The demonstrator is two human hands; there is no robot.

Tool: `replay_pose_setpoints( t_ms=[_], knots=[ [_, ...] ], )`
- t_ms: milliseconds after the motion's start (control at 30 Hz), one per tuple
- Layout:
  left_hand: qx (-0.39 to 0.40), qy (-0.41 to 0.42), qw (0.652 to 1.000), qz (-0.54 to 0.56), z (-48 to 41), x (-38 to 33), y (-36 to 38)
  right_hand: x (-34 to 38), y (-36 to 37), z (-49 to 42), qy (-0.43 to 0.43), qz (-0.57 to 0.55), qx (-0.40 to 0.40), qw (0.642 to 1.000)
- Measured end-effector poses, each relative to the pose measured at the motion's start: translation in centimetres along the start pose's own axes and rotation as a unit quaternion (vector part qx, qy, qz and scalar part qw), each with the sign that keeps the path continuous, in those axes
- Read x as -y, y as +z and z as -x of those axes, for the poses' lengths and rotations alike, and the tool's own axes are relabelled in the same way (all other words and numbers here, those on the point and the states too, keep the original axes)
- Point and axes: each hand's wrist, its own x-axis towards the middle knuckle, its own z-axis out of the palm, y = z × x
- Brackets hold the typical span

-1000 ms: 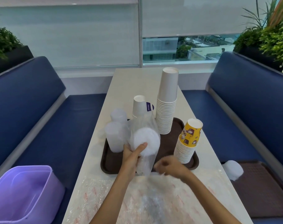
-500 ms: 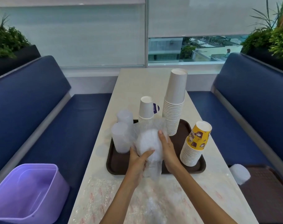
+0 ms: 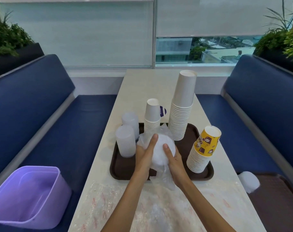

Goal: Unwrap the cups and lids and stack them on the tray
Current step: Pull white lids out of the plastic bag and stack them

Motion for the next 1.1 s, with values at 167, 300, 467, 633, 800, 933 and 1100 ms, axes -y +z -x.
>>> replay_pose_setpoints(
  t_ms=[167, 300, 467, 633, 800, 933, 1100],
  knots=[
    [0.045, 0.124, 0.991, -0.001, 2.0, 2.7, 1.6, 0.5, 0.8, -0.1, -0.054, 0.014, -0.050, 0.997],
    [0.157, 0.080, 0.983, -0.042, 1.8, 4.2, 0.4, 1.3, -0.5, -0.6, -0.003, -0.033, -0.072, 0.997],
    [0.175, 0.078, 0.981, -0.006, 0.6, 1.4, -2.2, 2.0, -1.8, -0.9, 0.069, -0.055, -0.024, 0.996],
    [0.139, 0.078, 0.984, -0.075, -0.2, -0.7, -1.4, 2.3, -1.0, -0.8, 0.101, 0.002, -0.002, 0.995],
    [0.133, 0.087, 0.982, -0.104, 0.2, 0.1, -1.0, 3.6, -0.7, -0.7, 0.175, -0.038, -0.047, 0.983],
    [0.066, 0.133, 0.985, -0.087, 0.5, 0.8, -0.5, 1.8, -1.2, 0.6, 0.158, -0.029, -0.011, 0.987],
    [-0.005, 0.184, 0.979, -0.092, 0.8, 1.8, -0.2, 1.0, -1.9, 1.1, 0.197, 0.043, 0.016, 0.979]
  ],
)
